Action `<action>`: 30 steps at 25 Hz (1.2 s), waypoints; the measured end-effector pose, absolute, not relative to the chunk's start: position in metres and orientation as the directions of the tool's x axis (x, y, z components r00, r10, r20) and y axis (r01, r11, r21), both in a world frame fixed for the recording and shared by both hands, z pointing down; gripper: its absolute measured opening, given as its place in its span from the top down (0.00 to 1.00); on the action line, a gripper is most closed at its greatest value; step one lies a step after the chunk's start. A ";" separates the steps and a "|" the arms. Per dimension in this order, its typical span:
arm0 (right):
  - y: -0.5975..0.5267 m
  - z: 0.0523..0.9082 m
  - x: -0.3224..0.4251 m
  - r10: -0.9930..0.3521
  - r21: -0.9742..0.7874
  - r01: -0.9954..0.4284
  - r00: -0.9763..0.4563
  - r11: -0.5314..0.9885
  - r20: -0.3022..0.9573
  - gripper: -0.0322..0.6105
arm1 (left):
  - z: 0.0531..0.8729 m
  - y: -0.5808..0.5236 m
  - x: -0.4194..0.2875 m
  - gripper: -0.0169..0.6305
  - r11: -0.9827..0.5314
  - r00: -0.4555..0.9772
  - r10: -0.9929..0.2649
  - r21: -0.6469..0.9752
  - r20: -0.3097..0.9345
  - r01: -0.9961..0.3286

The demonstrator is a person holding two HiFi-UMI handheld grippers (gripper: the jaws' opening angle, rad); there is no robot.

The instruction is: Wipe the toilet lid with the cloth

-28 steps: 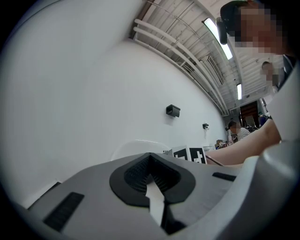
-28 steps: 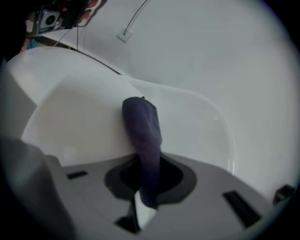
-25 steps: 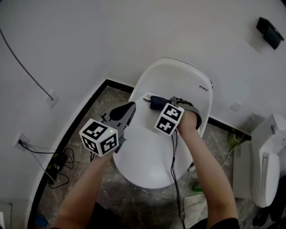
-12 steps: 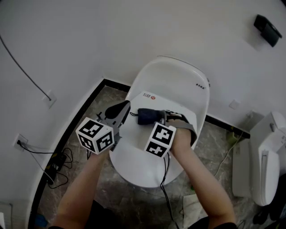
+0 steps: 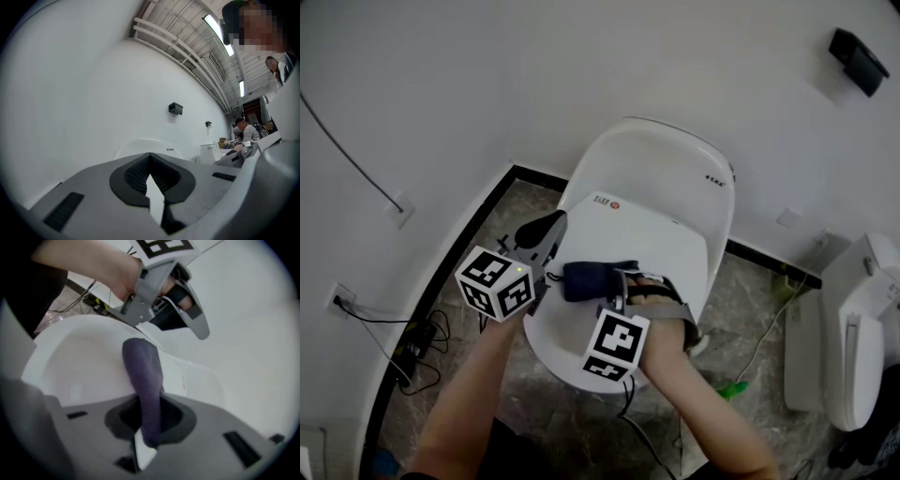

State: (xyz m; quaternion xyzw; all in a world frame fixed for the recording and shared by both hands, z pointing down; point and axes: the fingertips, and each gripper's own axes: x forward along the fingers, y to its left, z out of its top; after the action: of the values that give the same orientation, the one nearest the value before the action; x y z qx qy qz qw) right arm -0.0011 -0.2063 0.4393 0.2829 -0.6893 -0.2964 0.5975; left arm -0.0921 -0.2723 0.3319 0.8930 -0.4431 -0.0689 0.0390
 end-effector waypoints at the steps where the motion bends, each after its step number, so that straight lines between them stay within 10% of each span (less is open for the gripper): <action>1: -0.200 0.439 -0.003 -0.747 0.751 -0.030 -0.130 0.660 0.652 0.85 | 0.333 -0.273 -0.094 0.95 -0.602 0.596 -0.799 0.133 -0.087 -0.787; 30: -0.178 0.407 -0.011 -0.749 0.749 -0.110 -0.245 0.653 0.616 0.85 | 0.323 -0.251 -0.103 0.95 -0.593 0.587 -0.805 0.123 -0.088 -0.796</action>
State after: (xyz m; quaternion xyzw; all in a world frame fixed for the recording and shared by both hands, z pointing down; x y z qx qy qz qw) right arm -0.0105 -0.1776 0.4073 0.2934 -0.7313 -0.2958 0.5400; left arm -0.1029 -0.2510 0.3234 0.8900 -0.4497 -0.0671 0.0352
